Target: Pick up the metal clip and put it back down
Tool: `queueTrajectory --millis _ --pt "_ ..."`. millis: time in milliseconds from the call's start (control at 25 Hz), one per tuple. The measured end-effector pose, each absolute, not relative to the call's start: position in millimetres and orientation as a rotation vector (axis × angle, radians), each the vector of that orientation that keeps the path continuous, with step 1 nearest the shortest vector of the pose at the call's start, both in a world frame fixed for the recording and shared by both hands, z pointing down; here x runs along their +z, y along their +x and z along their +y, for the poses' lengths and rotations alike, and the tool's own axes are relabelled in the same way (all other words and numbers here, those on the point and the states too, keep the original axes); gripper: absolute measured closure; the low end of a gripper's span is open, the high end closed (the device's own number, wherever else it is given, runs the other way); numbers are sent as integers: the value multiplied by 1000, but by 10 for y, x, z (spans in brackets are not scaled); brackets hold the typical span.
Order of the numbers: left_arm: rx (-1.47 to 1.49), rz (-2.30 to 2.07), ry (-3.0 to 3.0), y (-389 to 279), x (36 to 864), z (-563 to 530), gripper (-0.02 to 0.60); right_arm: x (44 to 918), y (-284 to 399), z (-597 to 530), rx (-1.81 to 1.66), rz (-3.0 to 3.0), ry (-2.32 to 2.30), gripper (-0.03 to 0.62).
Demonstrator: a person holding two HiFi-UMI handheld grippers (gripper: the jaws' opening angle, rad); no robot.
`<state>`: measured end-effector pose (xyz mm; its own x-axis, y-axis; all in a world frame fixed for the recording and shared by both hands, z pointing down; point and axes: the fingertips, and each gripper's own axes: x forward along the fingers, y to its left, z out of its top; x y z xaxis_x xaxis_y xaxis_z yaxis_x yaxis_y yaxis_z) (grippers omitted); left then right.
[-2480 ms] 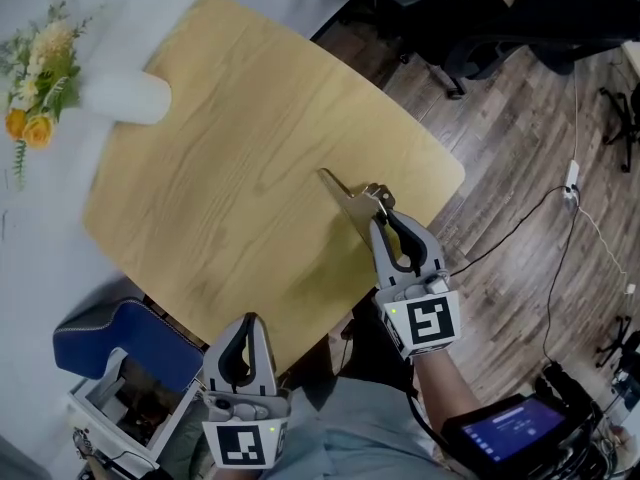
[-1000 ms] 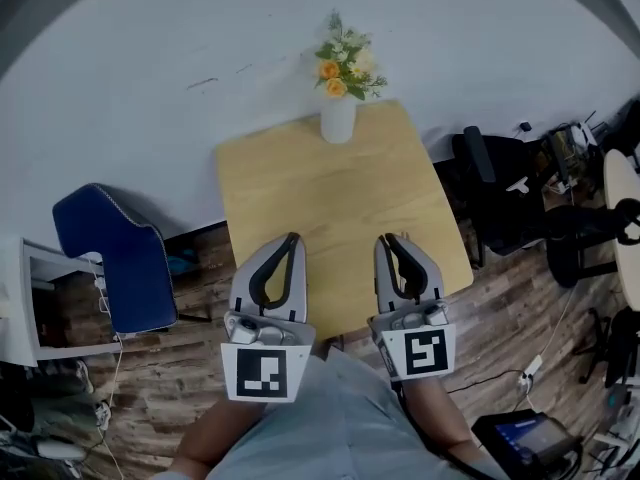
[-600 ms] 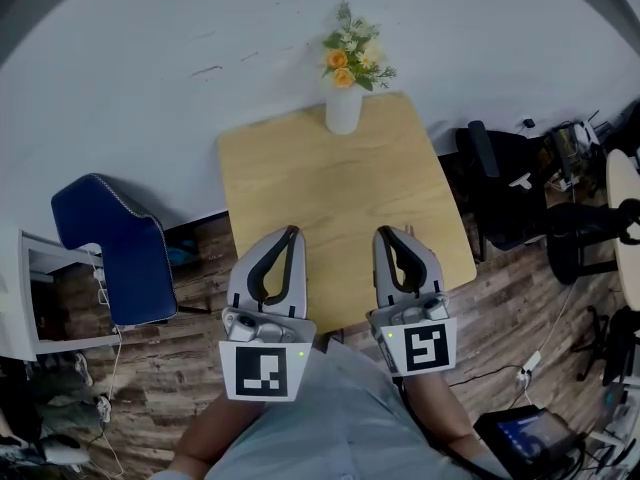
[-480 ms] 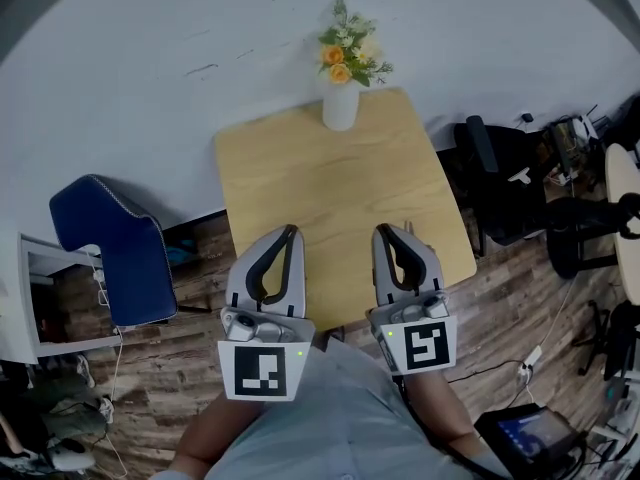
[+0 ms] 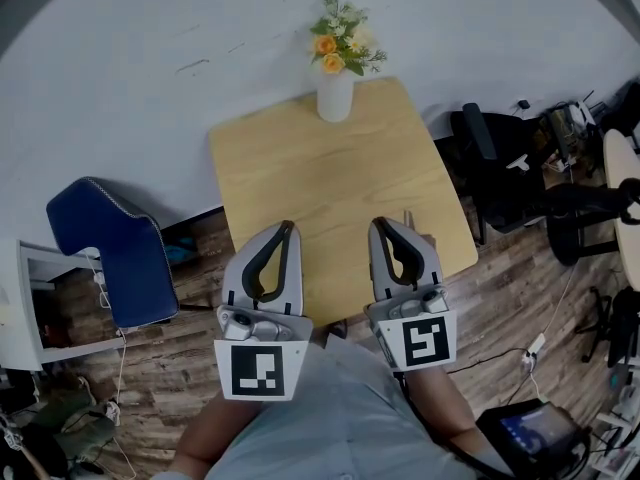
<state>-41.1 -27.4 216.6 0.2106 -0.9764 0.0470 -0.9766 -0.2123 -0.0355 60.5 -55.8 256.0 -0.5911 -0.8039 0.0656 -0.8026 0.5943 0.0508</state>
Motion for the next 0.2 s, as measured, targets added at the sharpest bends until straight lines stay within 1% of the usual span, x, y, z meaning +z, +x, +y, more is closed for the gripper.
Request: queueTrajectory --millis 200 --pt "114 -1965 2452 -431 2189 -268 563 2533 561 -563 -35 -2739 1382 545"
